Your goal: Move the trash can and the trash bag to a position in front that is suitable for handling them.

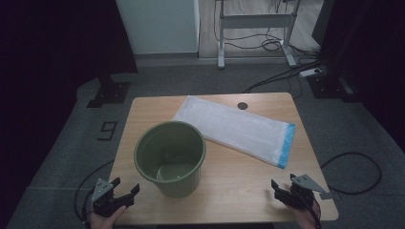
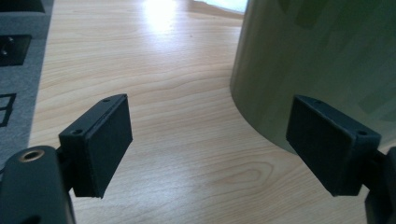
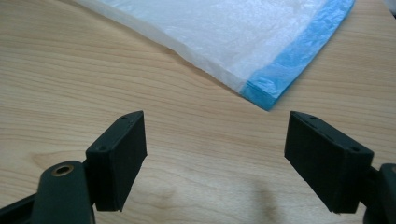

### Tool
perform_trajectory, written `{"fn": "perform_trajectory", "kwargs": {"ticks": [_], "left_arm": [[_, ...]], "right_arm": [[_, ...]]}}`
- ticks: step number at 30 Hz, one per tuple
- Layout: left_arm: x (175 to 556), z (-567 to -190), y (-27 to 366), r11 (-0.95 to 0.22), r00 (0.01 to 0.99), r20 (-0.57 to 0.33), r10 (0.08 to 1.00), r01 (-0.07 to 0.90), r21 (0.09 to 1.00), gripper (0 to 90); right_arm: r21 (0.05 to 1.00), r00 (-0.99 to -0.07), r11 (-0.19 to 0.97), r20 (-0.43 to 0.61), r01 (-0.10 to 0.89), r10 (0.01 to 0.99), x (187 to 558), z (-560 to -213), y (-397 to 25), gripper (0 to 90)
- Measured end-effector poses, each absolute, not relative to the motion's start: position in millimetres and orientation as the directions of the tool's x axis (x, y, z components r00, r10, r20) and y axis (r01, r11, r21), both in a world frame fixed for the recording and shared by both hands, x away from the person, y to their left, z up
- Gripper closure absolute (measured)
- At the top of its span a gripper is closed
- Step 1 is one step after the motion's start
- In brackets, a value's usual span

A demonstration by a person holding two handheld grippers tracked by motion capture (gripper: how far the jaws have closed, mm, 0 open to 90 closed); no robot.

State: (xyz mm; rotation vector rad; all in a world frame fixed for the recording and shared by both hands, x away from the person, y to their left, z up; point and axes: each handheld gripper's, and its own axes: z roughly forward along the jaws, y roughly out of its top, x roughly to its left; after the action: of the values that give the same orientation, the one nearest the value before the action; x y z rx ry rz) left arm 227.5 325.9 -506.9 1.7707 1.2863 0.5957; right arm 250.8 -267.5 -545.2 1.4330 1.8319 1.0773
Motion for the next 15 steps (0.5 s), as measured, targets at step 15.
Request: {"fn": "perform_trajectory", "kwargs": {"ticks": [15], "left_arm": [[222, -481, 314, -0.206, 0.639, -0.055, 0.768, 0.327, 0.923, 14.1]], "right_arm": [[0.857, -0.263, 0.084, 0.061, 0.508, 0.963, 250, -546, -271, 21.3]]}}
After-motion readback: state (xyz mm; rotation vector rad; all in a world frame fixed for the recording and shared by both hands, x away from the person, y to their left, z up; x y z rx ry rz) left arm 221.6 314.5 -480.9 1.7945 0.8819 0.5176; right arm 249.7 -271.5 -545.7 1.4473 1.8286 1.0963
